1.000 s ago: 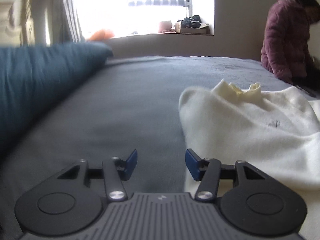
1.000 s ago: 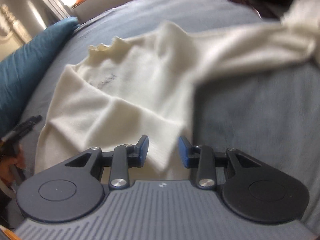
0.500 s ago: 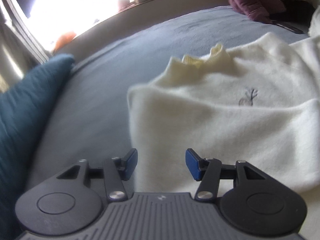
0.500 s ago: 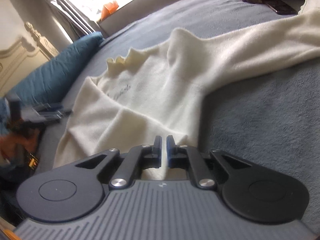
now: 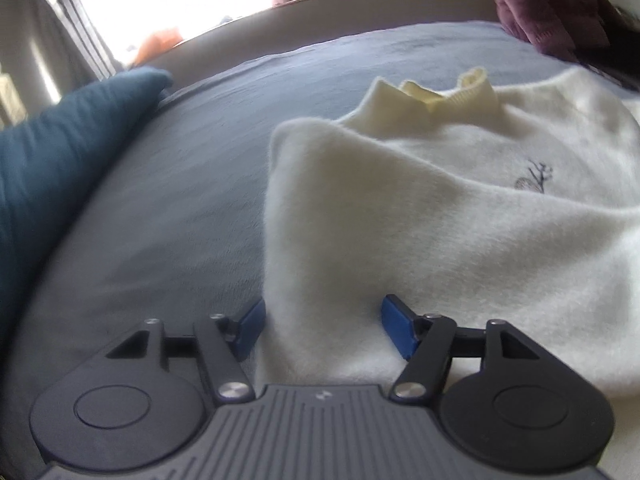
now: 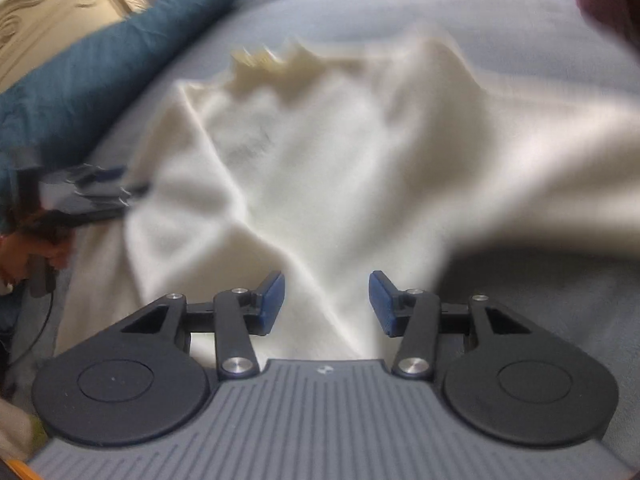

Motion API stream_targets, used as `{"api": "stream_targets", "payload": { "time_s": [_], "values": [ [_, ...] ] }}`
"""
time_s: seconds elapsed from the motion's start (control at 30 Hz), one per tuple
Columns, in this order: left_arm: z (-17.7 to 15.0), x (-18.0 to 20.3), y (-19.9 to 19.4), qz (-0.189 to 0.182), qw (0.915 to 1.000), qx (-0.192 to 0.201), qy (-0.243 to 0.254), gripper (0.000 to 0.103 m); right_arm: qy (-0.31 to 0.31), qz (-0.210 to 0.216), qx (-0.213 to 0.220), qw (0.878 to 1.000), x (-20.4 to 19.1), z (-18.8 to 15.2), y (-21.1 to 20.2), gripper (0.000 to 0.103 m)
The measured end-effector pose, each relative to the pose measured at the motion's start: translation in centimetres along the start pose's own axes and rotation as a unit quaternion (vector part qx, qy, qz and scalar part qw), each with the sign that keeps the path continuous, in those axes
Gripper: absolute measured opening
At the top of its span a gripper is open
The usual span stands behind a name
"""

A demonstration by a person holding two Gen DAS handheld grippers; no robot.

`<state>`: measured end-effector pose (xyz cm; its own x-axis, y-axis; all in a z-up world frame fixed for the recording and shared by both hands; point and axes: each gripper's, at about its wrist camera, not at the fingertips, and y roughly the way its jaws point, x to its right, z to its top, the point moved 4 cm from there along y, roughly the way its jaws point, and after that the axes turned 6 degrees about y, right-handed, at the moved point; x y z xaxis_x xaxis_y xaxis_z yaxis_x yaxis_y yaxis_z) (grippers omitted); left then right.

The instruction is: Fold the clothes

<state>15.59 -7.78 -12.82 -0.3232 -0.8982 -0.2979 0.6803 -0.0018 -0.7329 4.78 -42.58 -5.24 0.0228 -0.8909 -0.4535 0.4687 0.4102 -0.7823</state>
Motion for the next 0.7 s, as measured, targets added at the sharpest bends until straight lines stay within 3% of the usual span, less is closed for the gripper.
{"api": "stream_targets", "payload": {
  "time_s": [0.03, 0.13, 0.2, 0.27, 0.37, 0.5, 0.63, 0.7],
  "values": [
    [0.0, -0.1, 0.0, -0.003, 1.0000, 0.000, -0.003, 0.068, 0.018, 0.017, -0.017, 1.000, 0.8, -0.9, 0.3, 0.045],
    [0.0, -0.5, 0.2, -0.009, 0.9999, 0.001, -0.010, 0.069, 0.015, 0.028, -0.006, 0.999, 0.7, -3.1, -1.0, 0.039],
    [0.0, -0.7, 0.6, -0.012, 0.9997, 0.002, -0.020, 0.072, 0.009, 0.013, -0.003, 1.000, 0.5, -4.0, -1.7, 0.016],
    [0.0, -0.8, 1.0, -0.012, 0.9995, 0.001, -0.029, 0.075, 0.004, 0.001, 0.005, 1.000, 0.1, -4.5, -2.0, 0.010],
    [0.0, -1.1, 1.1, -0.013, 0.9989, -0.001, -0.046, 0.076, -0.030, -0.031, 0.043, 0.998, -1.6, -4.4, -3.4, 0.008],
    [0.1, -1.9, 0.7, -0.018, 0.9968, -0.006, -0.078, 0.076, -0.022, -0.043, 0.098, 0.994, -2.1, -3.3, -6.7, 0.007],
    [1.1, -2.9, 0.3, 0.023, 0.9973, -0.001, -0.069, 0.075, -0.016, -0.063, 0.134, 0.989, -1.7, -1.3, -8.9, 0.006],
    [1.8, -3.5, 0.3, 0.024, 0.9968, 0.003, -0.077, 0.075, -0.018, -0.063, 0.165, 0.984, -1.8, 1.0, -10.3, 0.006]
  ]
}}
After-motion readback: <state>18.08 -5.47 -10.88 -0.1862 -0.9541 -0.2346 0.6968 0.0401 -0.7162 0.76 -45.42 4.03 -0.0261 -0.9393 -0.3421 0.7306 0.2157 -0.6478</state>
